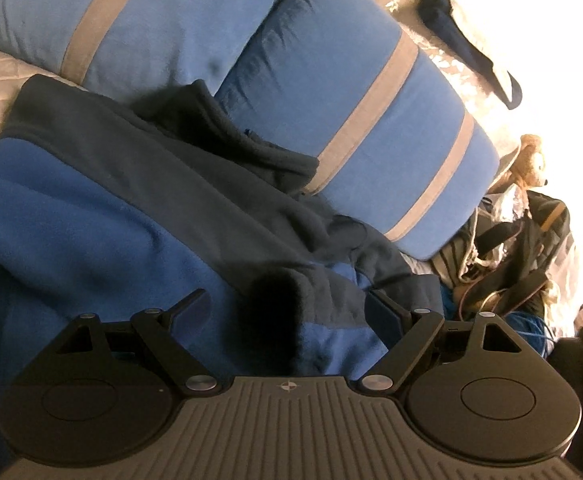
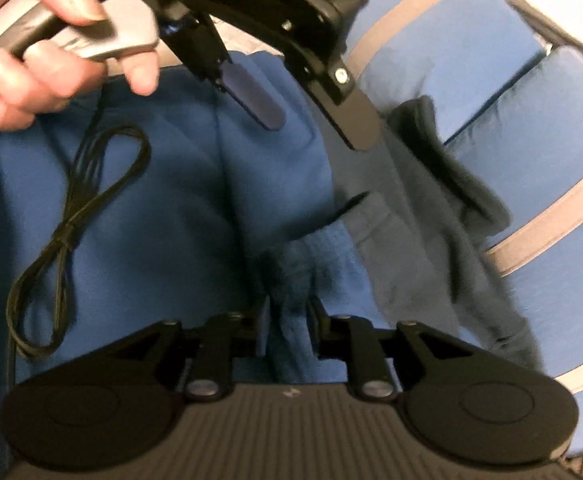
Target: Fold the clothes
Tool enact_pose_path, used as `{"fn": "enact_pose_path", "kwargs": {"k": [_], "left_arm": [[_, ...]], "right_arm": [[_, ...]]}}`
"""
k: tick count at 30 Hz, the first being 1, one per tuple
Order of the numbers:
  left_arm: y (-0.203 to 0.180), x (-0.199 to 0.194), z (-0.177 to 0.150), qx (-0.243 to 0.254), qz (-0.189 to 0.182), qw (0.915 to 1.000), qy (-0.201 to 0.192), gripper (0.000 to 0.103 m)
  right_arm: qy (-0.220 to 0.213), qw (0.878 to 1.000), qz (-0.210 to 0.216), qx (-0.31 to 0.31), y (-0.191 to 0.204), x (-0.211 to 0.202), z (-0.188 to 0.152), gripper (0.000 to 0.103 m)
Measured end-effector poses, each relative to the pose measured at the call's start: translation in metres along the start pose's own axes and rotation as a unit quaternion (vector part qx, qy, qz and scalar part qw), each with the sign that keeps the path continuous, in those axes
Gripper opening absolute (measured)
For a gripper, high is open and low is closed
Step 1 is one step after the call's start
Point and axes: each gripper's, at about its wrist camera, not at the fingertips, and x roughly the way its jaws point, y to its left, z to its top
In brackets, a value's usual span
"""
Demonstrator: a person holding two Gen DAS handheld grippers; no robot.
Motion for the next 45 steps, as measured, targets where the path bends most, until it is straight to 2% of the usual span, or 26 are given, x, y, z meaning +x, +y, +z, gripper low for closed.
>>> {"fn": "enact_pose_path", "kwargs": {"k": [3, 5, 11, 15, 17, 18, 19, 20, 22, 26, 29, 32, 35, 38, 40, 42, 43, 44, 45], "left_arm": [[0.002, 0.002, 0.000, -0.008, 0.000, 1.0000, 0.002, 0.085], [0.003, 0.003, 0.000, -0.014, 0.000, 0.9999, 0.004, 0.085], [0.004, 0.006, 0.000, -0.022, -0.004, 0.9997, 0.009, 0.085], [0.008, 0.006, -0.001, -0.031, -0.009, 0.9994, 0.011, 0.085], [0.011, 0.006, -0.001, -0.041, -0.013, 0.9990, 0.012, 0.085], [0.013, 0.007, -0.001, -0.049, -0.017, 0.9985, 0.014, 0.085], [0.014, 0.007, -0.001, -0.058, -0.021, 0.9980, 0.016, 0.085], [0.016, 0.007, 0.000, -0.066, -0.025, 0.9973, 0.018, 0.085], [0.022, 0.010, -0.001, -0.094, -0.042, 0.9943, 0.027, 0.085], [0.032, 0.020, -0.003, -0.148, -0.077, 0.9843, 0.056, 0.085], [0.038, 0.029, -0.006, -0.187, -0.110, 0.9727, 0.083, 0.085], [0.042, 0.041, -0.010, -0.226, -0.156, 0.9543, 0.118, 0.085], [0.040, 0.052, -0.012, -0.257, -0.184, 0.9383, 0.140, 0.085], [0.034, 0.064, -0.013, -0.283, -0.171, 0.9283, 0.170, 0.084], [0.033, 0.070, -0.013, -0.308, -0.160, 0.9210, 0.177, 0.083], [0.033, 0.074, -0.013, -0.333, -0.166, 0.9123, 0.171, 0.082], [0.031, 0.075, -0.011, -0.337, -0.167, 0.9112, 0.168, 0.071], [0.029, 0.076, -0.009, -0.333, -0.158, 0.9144, 0.168, 0.058], [0.027, 0.076, -0.007, -0.328, -0.149, 0.9175, 0.168, 0.052]], "right_arm": [[0.006, 1.000, 0.003, 0.004, -0.003, 0.009, 0.003, 0.039], [0.006, 1.000, 0.002, 0.010, -0.007, 0.013, 0.005, 0.046], [-0.002, 1.000, -0.014, -0.009, -0.007, 0.009, 0.012, 0.055], [0.005, 0.999, -0.018, -0.029, -0.005, 0.017, 0.014, 0.055], [0.011, 0.999, -0.018, -0.038, -0.004, 0.024, 0.014, 0.051], [0.015, 0.999, -0.017, -0.040, -0.003, 0.027, 0.013, 0.046], [0.017, 0.999, -0.017, -0.043, -0.001, 0.031, 0.013, 0.027], [0.017, 0.998, -0.022, -0.047, 0.003, 0.031, 0.012, 0.021], [0.008, 0.997, -0.046, -0.065, 0.012, 0.026, 0.009, 0.016], [-0.019, 0.989, -0.105, -0.099, 0.029, 0.010, 0.003, 0.012], [-0.037, 0.977, -0.159, -0.136, 0.041, -0.003, -0.003, 0.012], [-0.050, 0.965, -0.197, -0.168, 0.052, -0.011, -0.009, 0.011], [-0.057, 0.956, -0.219, -0.187, 0.060, -0.017, -0.014, 0.011], [-0.063, 0.948, -0.240, -0.198, 0.066, -0.020, -0.016, 0.011], [-0.067, 0.943, -0.255, -0.205, 0.071, -0.021, -0.018, 0.011], [-0.071, 0.937, -0.269, -0.211, 0.075, -0.023, -0.020, 0.011], [-0.072, 0.934, -0.276, -0.215, 0.078, -0.024, -0.021, 0.011], [-0.072, 0.931, -0.281, -0.219, 0.081, -0.025, -0.021, 0.011], [-0.073, 0.929, -0.287, -0.223, 0.084, -0.026, -0.022, 0.011]]}}
